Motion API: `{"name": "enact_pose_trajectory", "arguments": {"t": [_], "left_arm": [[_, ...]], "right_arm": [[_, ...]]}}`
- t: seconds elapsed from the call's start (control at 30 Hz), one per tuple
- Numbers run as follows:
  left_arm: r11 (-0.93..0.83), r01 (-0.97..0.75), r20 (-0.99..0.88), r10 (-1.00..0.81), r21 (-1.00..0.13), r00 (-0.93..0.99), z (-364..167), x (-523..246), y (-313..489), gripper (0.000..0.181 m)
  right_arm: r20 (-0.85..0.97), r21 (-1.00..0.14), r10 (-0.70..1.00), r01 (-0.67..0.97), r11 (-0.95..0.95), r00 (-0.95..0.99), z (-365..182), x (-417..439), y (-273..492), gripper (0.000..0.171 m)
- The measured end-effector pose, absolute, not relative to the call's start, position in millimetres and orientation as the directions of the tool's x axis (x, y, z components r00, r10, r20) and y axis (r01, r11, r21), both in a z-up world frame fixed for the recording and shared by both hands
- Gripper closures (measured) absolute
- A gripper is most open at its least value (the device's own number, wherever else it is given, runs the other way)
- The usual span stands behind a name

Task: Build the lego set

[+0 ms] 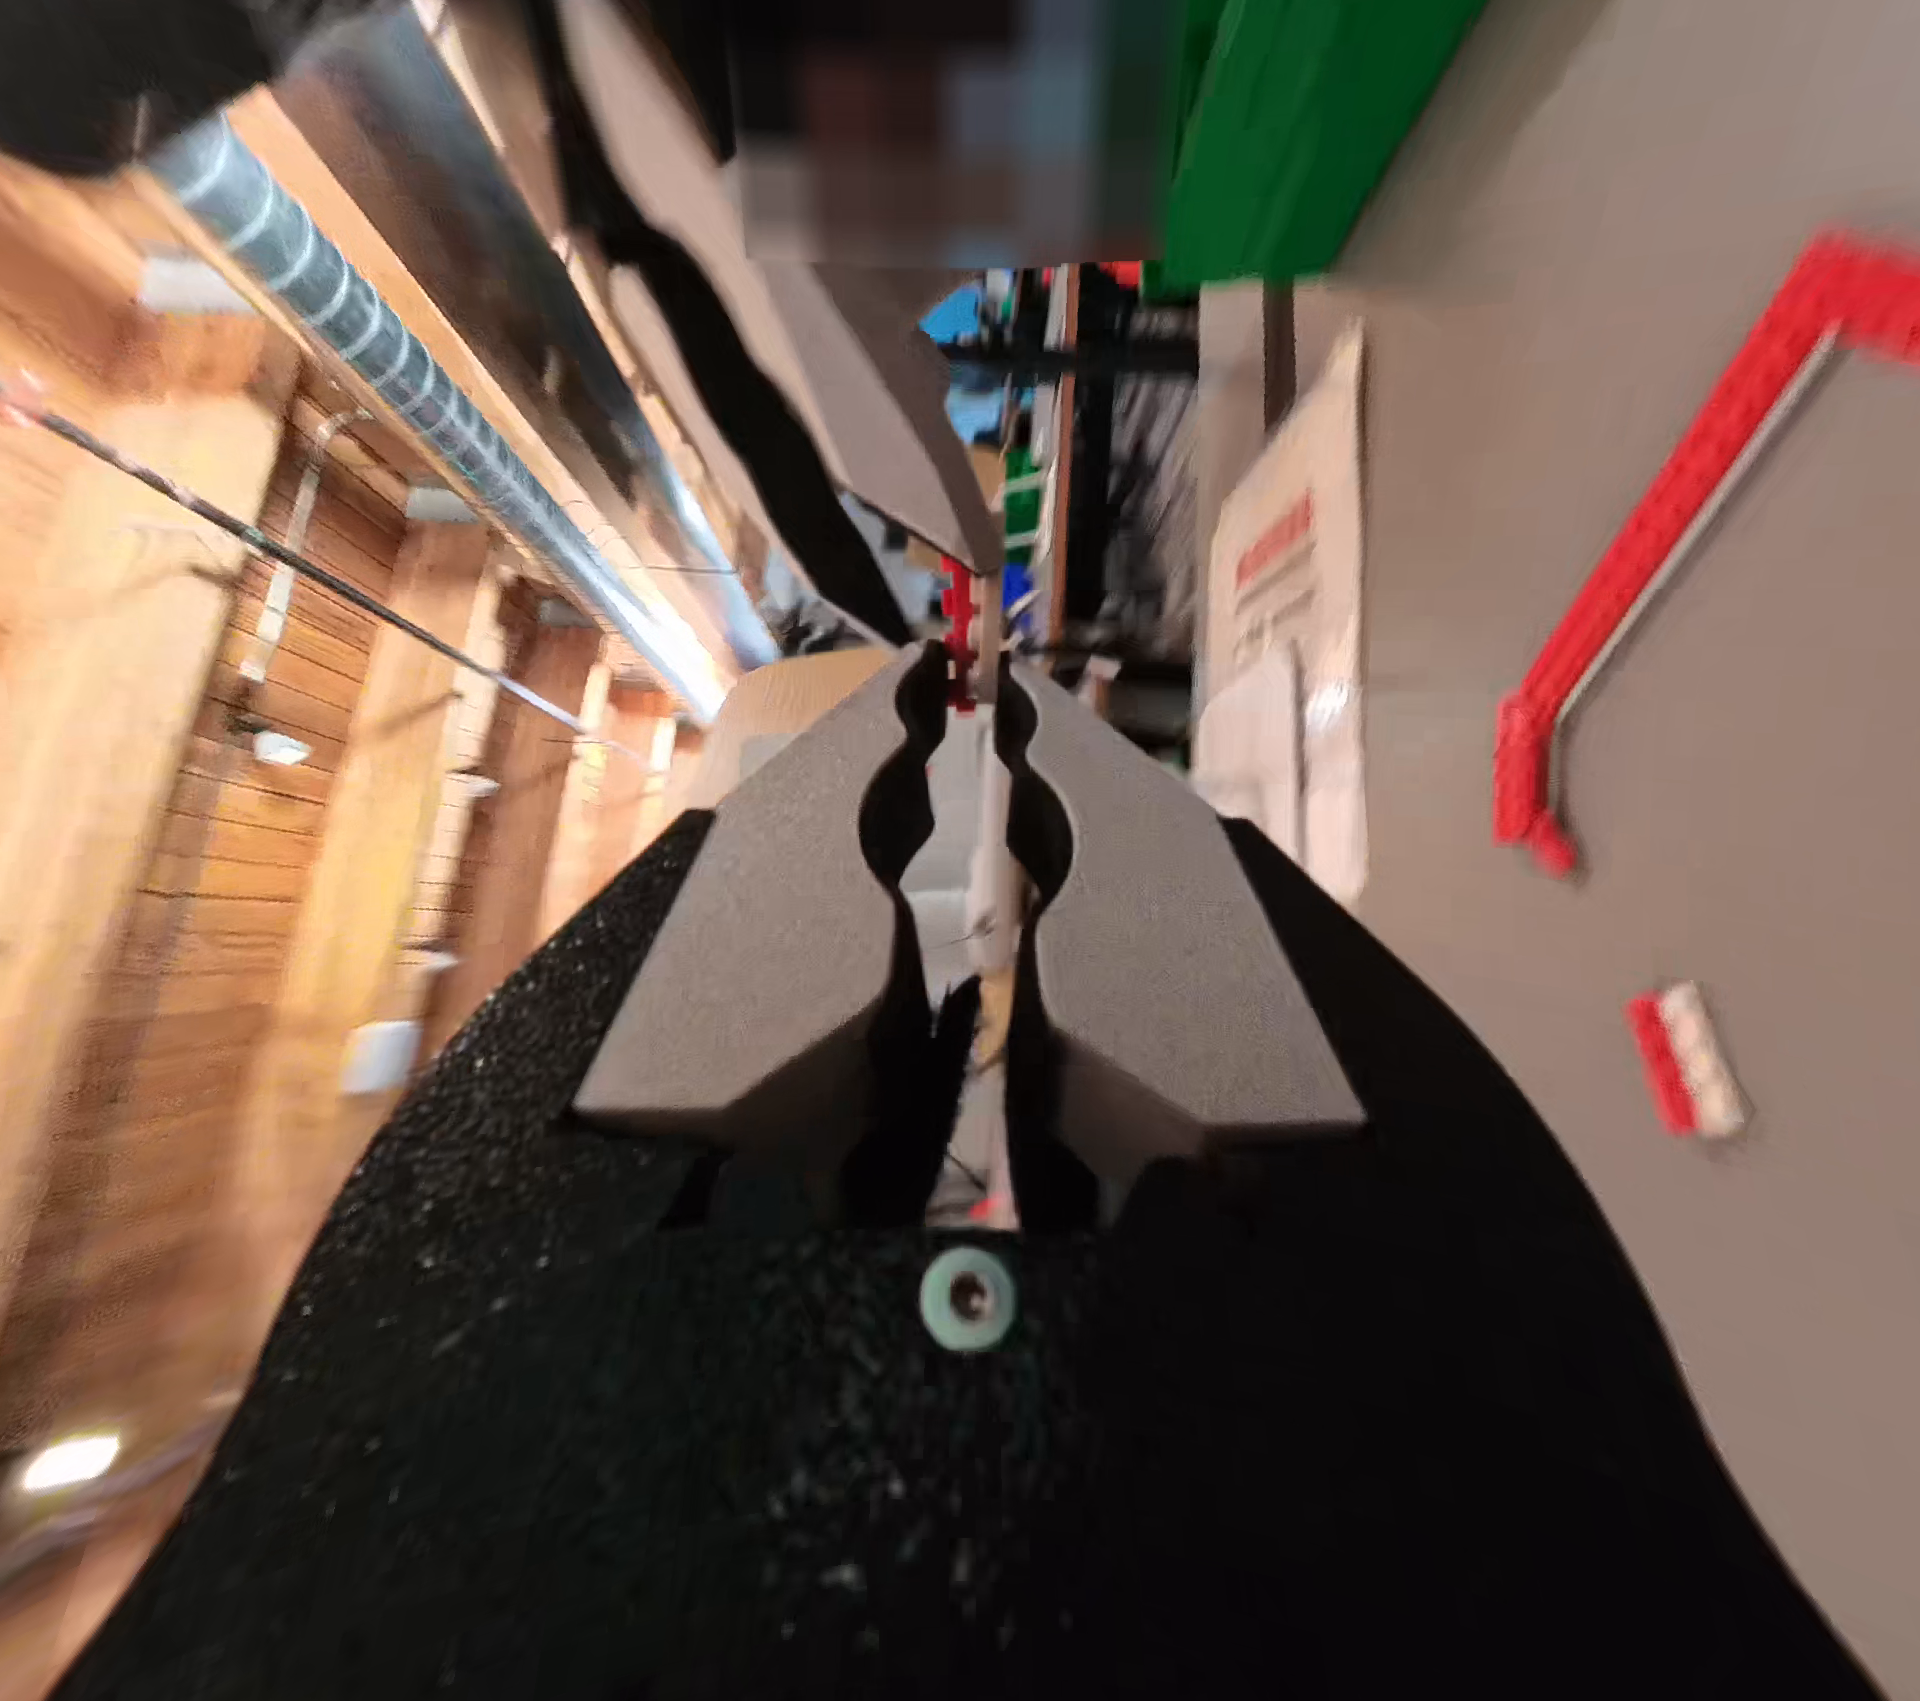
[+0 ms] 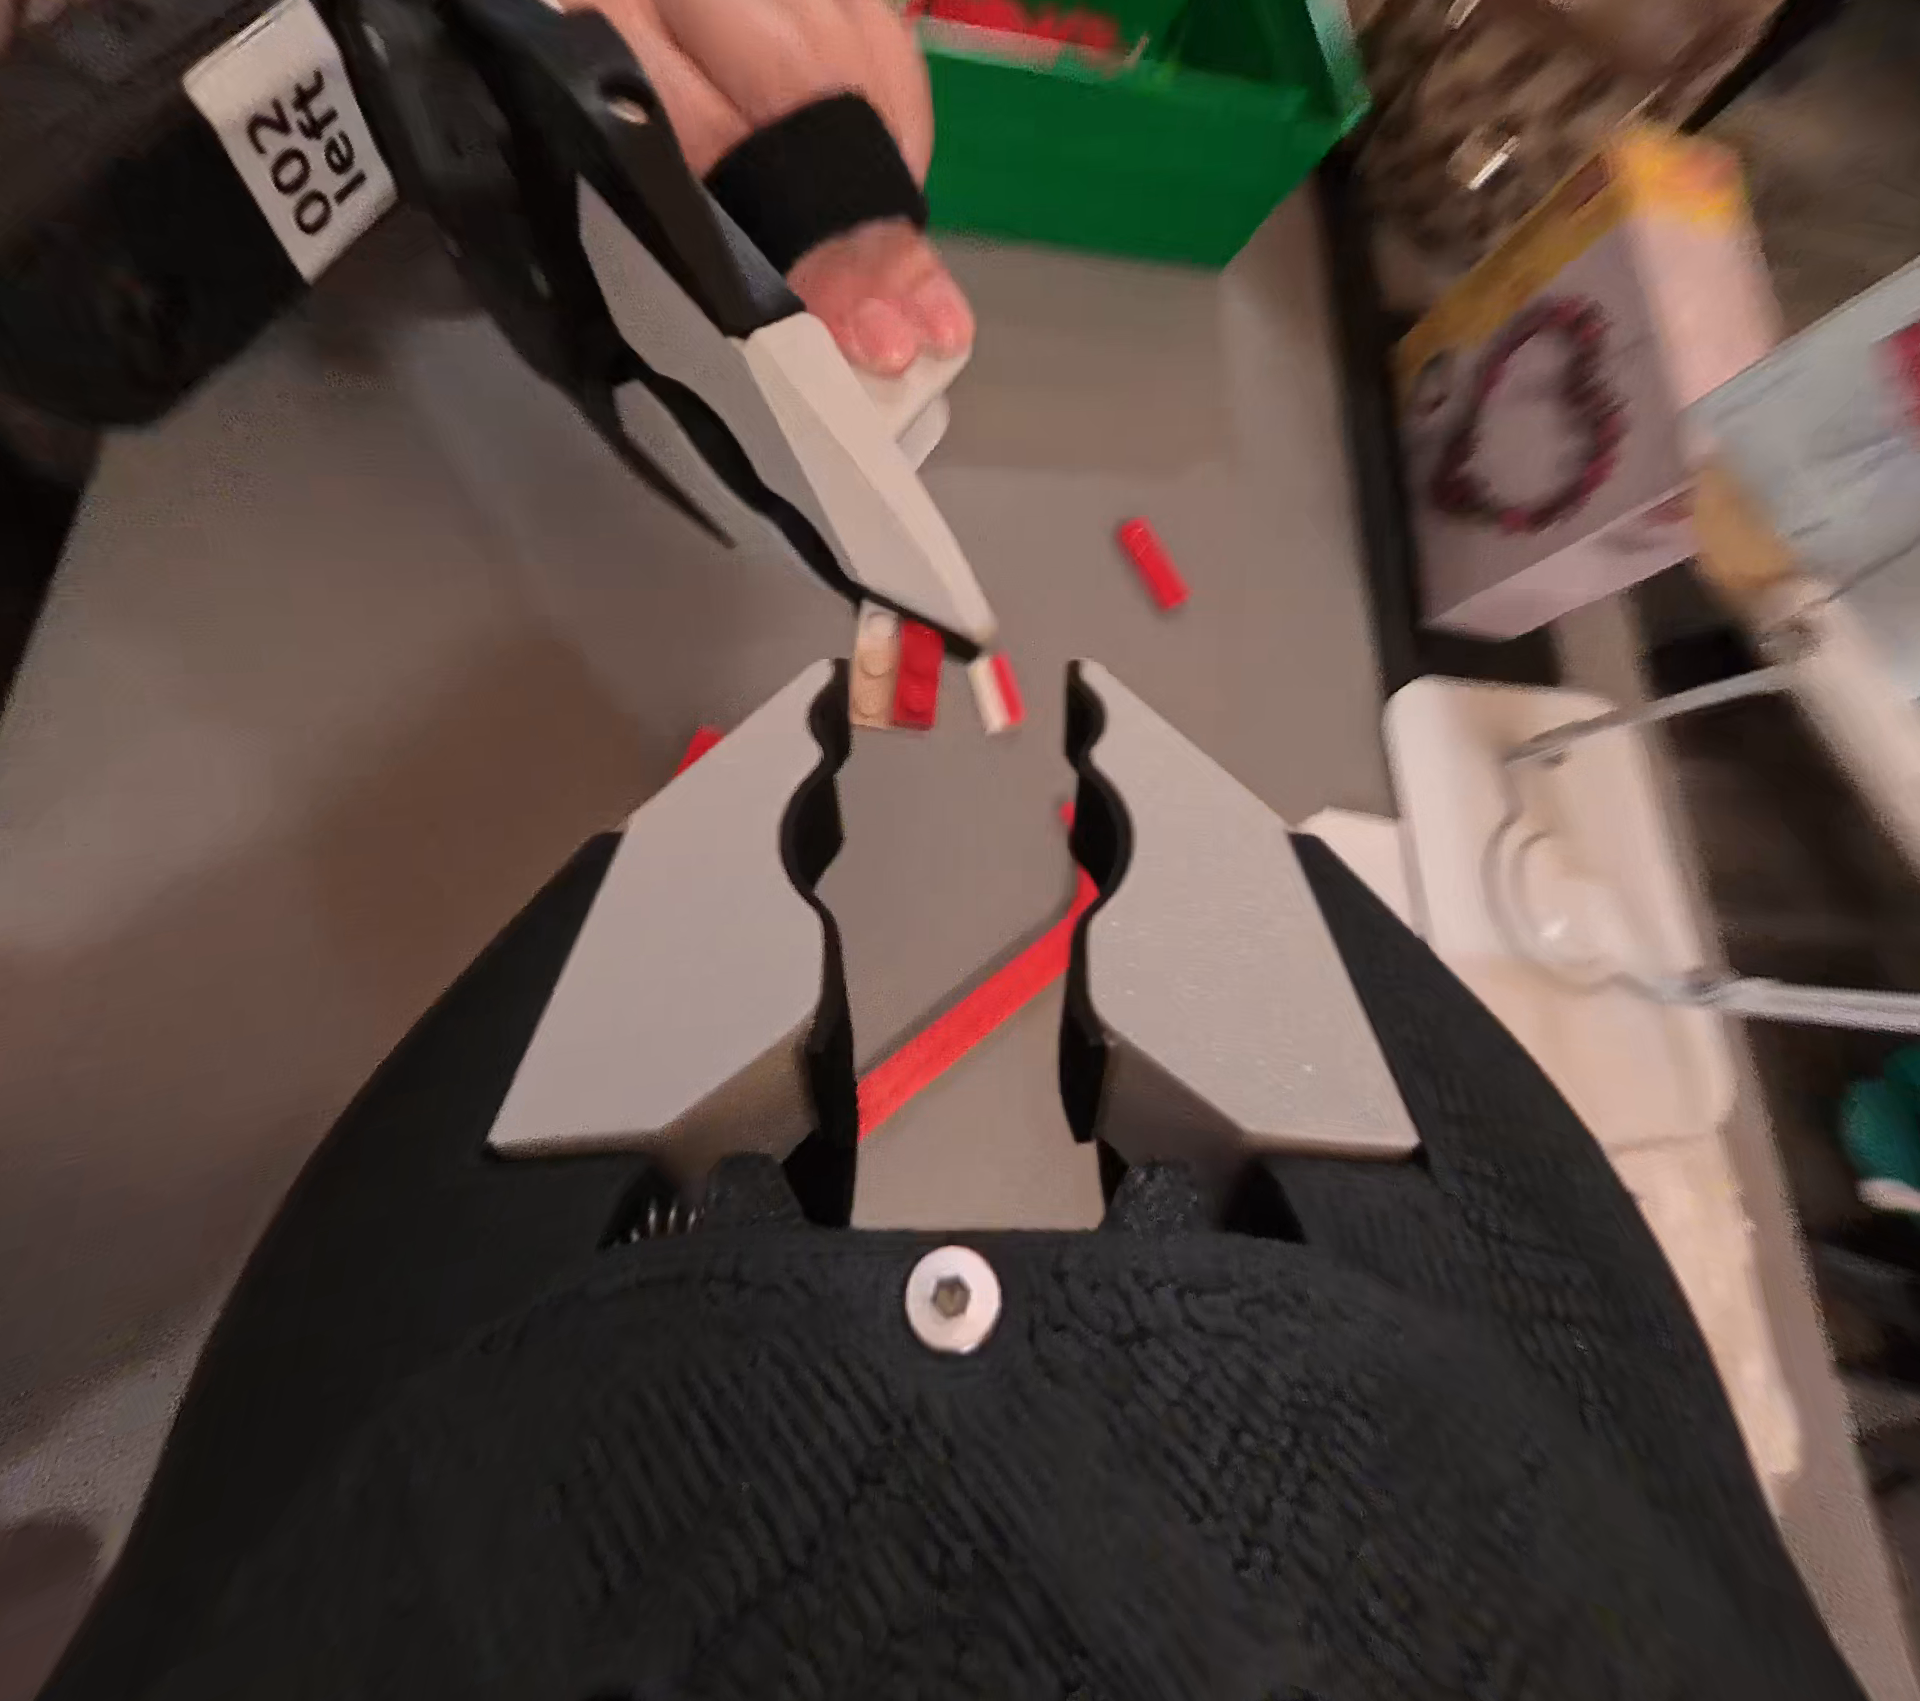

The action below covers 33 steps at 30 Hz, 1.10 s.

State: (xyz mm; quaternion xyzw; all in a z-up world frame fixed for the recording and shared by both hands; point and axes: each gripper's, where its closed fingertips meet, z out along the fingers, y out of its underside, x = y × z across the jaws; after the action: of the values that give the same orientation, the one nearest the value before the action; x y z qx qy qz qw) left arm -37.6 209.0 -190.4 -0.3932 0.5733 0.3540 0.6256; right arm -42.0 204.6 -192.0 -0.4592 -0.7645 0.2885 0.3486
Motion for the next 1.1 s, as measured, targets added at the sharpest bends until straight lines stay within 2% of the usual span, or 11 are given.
{"name": "enact_pose_trajectory", "arguments": {"t": [0.07,0.13,0.23,0.33,0.37,0.43,0.5,0.57,0.77,0.97,1.1], "left_arm": [[0.557,-0.763,-0.943,-0.139,-0.328,0.304,-171,-30,192,0.176],[0.651,-0.530,-0.835,-0.355,-0.543,0.419,-153,-17,164,0.176],[0.691,-0.286,-0.737,-0.537,-0.664,0.411,-136,-6,132,0.175],[0.686,-0.168,-0.687,-0.611,-0.707,0.394,-128,-2,119,0.175],[0.689,-0.130,-0.673,-0.620,-0.713,0.404,-123,-3,116,0.175],[0.679,-0.058,-0.642,-0.658,-0.732,0.393,-117,-6,109,0.175],[0.671,-0.011,-0.623,-0.681,-0.741,0.385,-113,-9,104,0.175],[0.666,-0.003,-0.617,-0.689,-0.746,0.380,-112,-11,102,0.175],[0.661,0.037,-0.611,-0.711,-0.749,0.348,-111,-10,95,0.175],[0.674,0.062,-0.619,-0.708,-0.736,0.340,-105,-6,86,0.175],[0.688,0.013,-0.641,-0.682,-0.725,0.352,-103,-4,85,0.175]], "right_arm": [[0.375,-0.833,0.873,0.300,0.466,-0.313,-161,-42,190,0.117],[0.459,-0.865,0.822,0.043,0.500,-0.337,-131,-36,158,0.119],[0.590,-0.807,0.738,-0.228,0.544,-0.328,-106,-27,116,0.131],[0.620,-0.783,0.717,-0.309,0.540,-0.319,-99,-23,97,0.138],[0.621,-0.782,0.699,-0.329,0.529,-0.354,-101,-20,89,0.125],[0.598,-0.799,0.707,-0.348,0.490,-0.378,-101,-17,85,0.122],[0.613,-0.788,0.700,-0.349,0.507,-0.366,-104,-18,86,0.126],[0.637,-0.769,0.688,-0.353,0.533,-0.349,-104,-22,83,0.140],[0.689,-0.720,0.673,-0.363,0.591,-0.270,-97,-30,77,0.162],[0.676,-0.730,0.665,-0.413,0.545,-0.317,-92,-25,66,0.166],[0.653,-0.751,0.672,-0.412,0.515,-0.349,-91,-22,64,0.165]]}}
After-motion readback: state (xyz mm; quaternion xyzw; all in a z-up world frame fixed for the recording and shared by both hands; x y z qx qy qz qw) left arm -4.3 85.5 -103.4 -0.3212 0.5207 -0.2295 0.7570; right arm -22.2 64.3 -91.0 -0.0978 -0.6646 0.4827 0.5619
